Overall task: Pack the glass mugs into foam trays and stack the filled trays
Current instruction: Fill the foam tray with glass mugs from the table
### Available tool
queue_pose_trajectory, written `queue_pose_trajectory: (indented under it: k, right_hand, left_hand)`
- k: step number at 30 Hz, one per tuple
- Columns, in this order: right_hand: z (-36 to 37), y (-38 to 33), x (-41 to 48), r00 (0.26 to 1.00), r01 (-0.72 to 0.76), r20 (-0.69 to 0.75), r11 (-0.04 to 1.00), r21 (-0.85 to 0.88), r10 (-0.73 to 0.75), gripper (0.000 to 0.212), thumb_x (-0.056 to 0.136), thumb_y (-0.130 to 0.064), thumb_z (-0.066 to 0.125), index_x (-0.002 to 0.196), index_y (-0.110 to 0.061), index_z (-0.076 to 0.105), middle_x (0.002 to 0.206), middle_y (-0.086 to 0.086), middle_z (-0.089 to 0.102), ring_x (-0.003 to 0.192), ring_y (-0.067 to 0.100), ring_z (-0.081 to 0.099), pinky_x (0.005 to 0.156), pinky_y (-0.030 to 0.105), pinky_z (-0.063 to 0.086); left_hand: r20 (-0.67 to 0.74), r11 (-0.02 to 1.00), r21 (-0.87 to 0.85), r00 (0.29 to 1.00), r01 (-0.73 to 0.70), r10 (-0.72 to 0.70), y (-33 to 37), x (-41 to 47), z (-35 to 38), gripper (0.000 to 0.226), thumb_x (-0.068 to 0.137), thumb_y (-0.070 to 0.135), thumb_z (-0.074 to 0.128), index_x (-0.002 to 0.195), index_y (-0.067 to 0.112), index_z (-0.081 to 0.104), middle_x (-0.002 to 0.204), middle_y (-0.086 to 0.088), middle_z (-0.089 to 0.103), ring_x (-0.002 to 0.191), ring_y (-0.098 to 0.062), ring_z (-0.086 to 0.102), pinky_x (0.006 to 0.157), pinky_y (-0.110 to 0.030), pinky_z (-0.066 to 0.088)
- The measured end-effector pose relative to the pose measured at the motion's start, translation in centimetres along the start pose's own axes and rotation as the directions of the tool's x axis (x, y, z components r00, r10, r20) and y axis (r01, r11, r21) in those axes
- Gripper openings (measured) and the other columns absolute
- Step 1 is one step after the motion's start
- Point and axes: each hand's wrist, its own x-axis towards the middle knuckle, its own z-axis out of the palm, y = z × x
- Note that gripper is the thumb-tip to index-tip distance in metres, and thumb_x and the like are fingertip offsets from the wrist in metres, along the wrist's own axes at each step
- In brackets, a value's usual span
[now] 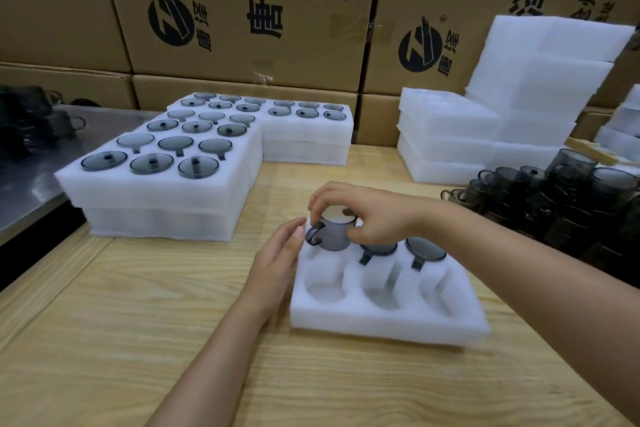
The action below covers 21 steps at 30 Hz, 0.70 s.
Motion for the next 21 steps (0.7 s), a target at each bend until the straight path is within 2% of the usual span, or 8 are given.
queue_pose_trajectory:
  k: [4, 8, 11, 14, 16, 18, 20, 21]
  right_hand:
    - [0.6, 0.3, 0.5, 1.0, 0.018, 0.005, 0.999, 0.03, -0.019, 0.043, 0.071, 0.008, 0.05, 0.1, -0.023, 0.058, 0.121, -0.006, 0.048, 0.116, 0.008, 0.046, 0.102, 0.025, 0.036]
    - [1.5, 0.6, 0.9, 0.999, -0.02, 0.038, 0.997, 0.074, 0.017, 0.028, 0.074, -0.005, 0.056, 0.093, -0.025, 0.055, 0.115, -0.005, 0.052, 0.11, 0.013, 0.05, 0.097, 0.039, 0.042]
    - [2.1, 0.4, 1.2, 0.997, -0.076, 0.03, 0.988, 0.136, 0.073, 0.019, 0.076, -0.017, 0.059, 0.094, -0.022, 0.059, 0.111, -0.005, 0.055, 0.107, 0.012, 0.053, 0.096, 0.037, 0.044]
    - [3.0, -0.3, 2.1, 0.977, -0.115, -0.126, 0.926, 0.359, 0.17, 0.028, 0.082, -0.024, 0.053, 0.107, -0.015, 0.061, 0.11, -0.001, 0.061, 0.102, 0.012, 0.055, 0.086, 0.02, 0.043]
    - [3.8, -0.3, 3.1, 0.93, -0.125, -0.302, 0.952, 0.28, 0.211, 0.023, 0.099, -0.024, 0.04, 0.094, -0.015, 0.06, 0.097, -0.001, 0.06, 0.096, 0.015, 0.052, 0.086, 0.025, 0.038]
    - [4.6, 0.1, 3.9, 0.916, -0.27, -0.28, 0.958, 0.101, 0.288, 0.037, 0.103, -0.034, 0.025, 0.08, -0.021, 0.051, 0.088, -0.005, 0.059, 0.095, 0.018, 0.051, 0.095, 0.039, 0.034]
    - [5.8, 0.7, 4.2, 0.893, -0.434, -0.164, 0.899, -0.067, 0.419, 0.042, 0.102, -0.041, 0.015, 0.107, -0.025, 0.053, 0.124, -0.002, 0.056, 0.127, 0.023, 0.04, 0.111, 0.051, 0.015]
    - [6.4, 1.1, 4.3, 0.879, -0.474, -0.137, 0.869, -0.142, 0.457, 0.047, 0.101, -0.043, 0.011, 0.131, -0.027, 0.043, 0.145, -0.003, 0.04, 0.141, 0.022, 0.023, 0.114, 0.054, 0.002]
  left_hand:
    - [0.027, 0.999, 0.043, 1.0, -0.007, 0.006, 0.1, 0.0, 0.0, 0.046, 0.084, 0.05, 0.062, 0.121, 0.022, 0.061, 0.117, 0.009, 0.067, 0.111, -0.006, 0.06, 0.089, -0.02, 0.047]
    - [0.03, 0.998, 0.065, 0.999, -0.023, 0.021, 0.2, -0.1, 0.1, 0.042, 0.08, 0.045, 0.057, 0.117, 0.025, 0.062, 0.109, 0.016, 0.069, 0.103, 0.001, 0.063, 0.078, -0.009, 0.046]
    - [0.036, 0.998, 0.059, 0.999, -0.017, 0.015, 0.0, 0.1, -0.1, 0.028, 0.09, 0.028, 0.059, 0.117, 0.023, 0.063, 0.108, 0.014, 0.07, 0.101, -0.001, 0.064, 0.077, -0.01, 0.047]
    - [0.014, 0.999, 0.033, 1.0, 0.008, -0.009, -0.3, 0.3, -0.3, 0.029, 0.089, 0.026, 0.063, 0.118, 0.028, 0.059, 0.113, 0.011, 0.067, 0.103, 0.004, 0.062, 0.078, -0.011, 0.048]
    - [-0.009, 1.0, 0.023, 1.0, 0.019, -0.019, -0.4, 0.3, -0.3, 0.038, 0.083, 0.036, 0.071, 0.118, 0.035, 0.056, 0.121, 0.016, 0.06, 0.105, 0.012, 0.057, 0.079, -0.008, 0.047]
    - [-0.004, 1.0, 0.017, 1.0, 0.021, -0.021, -0.5, 0.3, -0.4, 0.041, 0.076, 0.035, 0.069, 0.115, 0.038, 0.056, 0.12, 0.017, 0.061, 0.107, 0.012, 0.057, 0.082, -0.012, 0.047]
    - [0.025, 1.0, 0.002, 1.0, 0.015, -0.015, -0.7, 0.2, -0.4, 0.044, 0.073, 0.026, 0.065, 0.116, 0.036, 0.057, 0.117, 0.014, 0.065, 0.111, 0.002, 0.059, 0.089, -0.022, 0.048]
    - [0.036, 1.0, -0.004, 0.999, 0.01, -0.01, -0.7, 0.2, -0.4, 0.045, 0.073, 0.023, 0.063, 0.117, 0.034, 0.058, 0.118, 0.012, 0.066, 0.112, -0.002, 0.059, 0.092, -0.026, 0.048]
